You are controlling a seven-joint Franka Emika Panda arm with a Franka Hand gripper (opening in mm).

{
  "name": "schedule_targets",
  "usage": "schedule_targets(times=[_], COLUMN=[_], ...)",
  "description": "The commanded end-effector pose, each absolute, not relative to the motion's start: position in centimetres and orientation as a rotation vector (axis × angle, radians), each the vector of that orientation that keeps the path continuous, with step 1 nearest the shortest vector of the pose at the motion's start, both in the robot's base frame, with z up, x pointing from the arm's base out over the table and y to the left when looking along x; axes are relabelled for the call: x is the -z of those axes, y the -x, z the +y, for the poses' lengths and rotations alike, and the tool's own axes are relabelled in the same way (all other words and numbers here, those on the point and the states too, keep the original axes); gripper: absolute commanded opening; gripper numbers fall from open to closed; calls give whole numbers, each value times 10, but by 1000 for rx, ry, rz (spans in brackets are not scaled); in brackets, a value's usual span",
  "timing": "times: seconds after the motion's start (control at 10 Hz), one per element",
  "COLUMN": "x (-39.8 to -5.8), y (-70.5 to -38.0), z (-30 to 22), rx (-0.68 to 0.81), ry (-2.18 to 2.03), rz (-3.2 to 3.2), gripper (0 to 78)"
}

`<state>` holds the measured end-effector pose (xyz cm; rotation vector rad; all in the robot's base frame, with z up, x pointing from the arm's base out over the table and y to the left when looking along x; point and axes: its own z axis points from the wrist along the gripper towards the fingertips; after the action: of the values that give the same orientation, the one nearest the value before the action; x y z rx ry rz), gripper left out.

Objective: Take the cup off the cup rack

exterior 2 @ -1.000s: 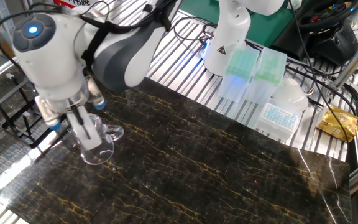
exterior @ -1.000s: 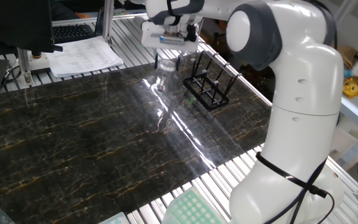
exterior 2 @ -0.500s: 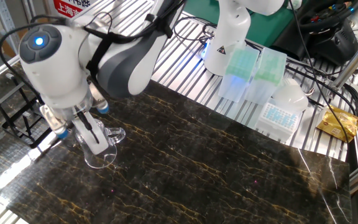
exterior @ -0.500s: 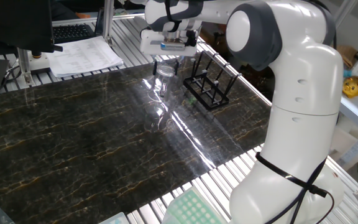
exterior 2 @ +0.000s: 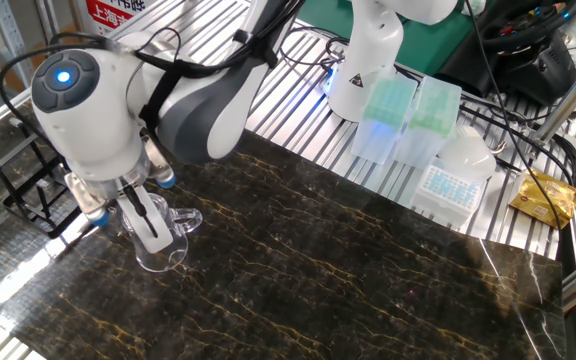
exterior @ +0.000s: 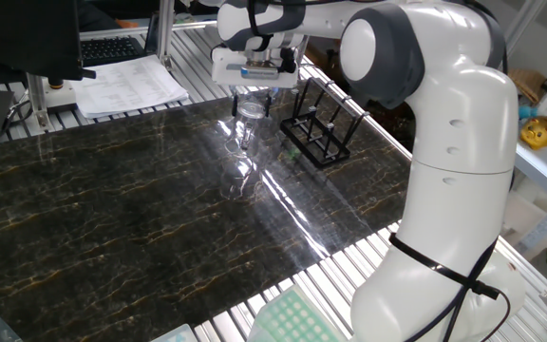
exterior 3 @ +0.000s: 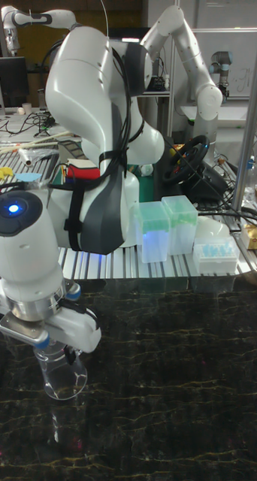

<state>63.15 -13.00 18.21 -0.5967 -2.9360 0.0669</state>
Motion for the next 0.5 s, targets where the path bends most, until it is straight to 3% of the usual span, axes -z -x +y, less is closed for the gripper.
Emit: schedule_targets(times=[0.1,0.5], x=[-182,-173], y=[-633,-633], z=[-130,-129], rx=[-89,-118], ry=[608,647], rz=[-2946,-2979], gripper=[13,13])
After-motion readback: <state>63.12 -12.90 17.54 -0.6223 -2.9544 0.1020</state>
